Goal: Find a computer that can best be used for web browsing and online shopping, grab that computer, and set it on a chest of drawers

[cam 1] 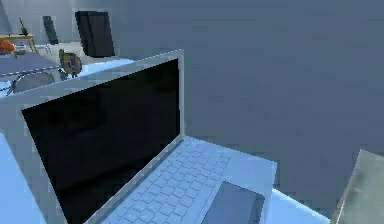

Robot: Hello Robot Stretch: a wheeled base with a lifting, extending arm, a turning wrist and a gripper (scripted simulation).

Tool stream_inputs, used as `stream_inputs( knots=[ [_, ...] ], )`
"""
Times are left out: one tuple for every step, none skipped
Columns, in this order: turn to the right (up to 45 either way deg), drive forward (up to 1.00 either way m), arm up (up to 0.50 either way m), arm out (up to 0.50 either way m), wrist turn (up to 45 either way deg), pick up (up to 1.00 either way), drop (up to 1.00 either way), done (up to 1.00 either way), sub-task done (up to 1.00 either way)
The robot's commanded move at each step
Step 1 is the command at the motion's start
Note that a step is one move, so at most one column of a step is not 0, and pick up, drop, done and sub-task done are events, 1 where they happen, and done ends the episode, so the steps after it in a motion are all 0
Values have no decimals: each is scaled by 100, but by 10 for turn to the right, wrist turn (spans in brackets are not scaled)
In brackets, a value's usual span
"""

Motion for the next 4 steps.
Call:
stream_inputs(
  knots=[
    [60,0,0,0,0,0,0,0,0],
    [0,30,0,0,0,0,0,0,0],
    [-330,0,0,0,0,0,0,0,0],
    [0,100,0,0,0,0,0,0,0]
  ],
)
